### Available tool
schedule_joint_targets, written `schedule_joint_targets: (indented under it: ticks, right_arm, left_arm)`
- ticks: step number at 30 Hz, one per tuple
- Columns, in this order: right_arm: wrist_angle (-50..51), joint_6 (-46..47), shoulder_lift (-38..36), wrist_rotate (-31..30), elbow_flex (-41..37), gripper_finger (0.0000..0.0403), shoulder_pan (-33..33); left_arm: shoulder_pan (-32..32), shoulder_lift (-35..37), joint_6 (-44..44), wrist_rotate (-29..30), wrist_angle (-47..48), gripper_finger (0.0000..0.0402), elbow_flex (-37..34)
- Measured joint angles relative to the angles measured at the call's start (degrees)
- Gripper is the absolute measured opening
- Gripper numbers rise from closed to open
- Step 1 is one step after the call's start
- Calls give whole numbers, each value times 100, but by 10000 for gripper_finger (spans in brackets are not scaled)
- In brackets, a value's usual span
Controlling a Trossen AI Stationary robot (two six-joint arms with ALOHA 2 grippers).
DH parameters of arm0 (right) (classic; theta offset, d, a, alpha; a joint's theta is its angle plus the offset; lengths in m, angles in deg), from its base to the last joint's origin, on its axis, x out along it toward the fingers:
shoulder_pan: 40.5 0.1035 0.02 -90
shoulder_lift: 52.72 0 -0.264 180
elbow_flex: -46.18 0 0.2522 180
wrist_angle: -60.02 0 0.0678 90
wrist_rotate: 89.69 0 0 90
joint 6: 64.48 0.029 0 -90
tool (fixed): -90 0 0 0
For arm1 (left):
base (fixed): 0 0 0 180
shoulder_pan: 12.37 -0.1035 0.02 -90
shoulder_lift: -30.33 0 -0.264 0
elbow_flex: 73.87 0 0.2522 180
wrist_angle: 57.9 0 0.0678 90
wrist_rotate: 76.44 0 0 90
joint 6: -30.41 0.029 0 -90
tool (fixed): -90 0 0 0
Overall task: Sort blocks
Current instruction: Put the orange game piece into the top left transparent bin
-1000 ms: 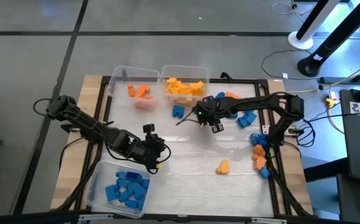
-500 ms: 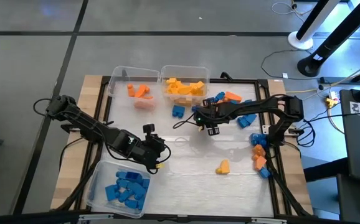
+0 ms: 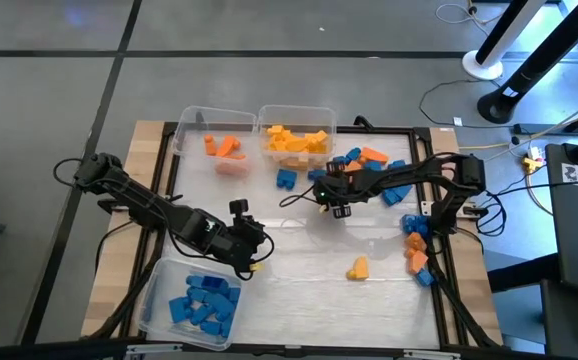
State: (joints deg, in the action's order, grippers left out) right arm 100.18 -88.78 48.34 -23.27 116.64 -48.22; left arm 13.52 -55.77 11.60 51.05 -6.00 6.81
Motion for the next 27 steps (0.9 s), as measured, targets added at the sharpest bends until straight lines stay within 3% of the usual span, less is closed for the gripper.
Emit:
schedule_joint_targets:
  ticks: [10, 27]
  right_arm:
    - [-142, 90, -19, 366, -56, 202, 75]
    - [31, 341, 19, 473, 190, 202, 1086]
  left_arm:
    - [-7, 0, -20, 0, -9, 132, 0]
    - [-7, 0, 84, -1, -12, 132, 0]
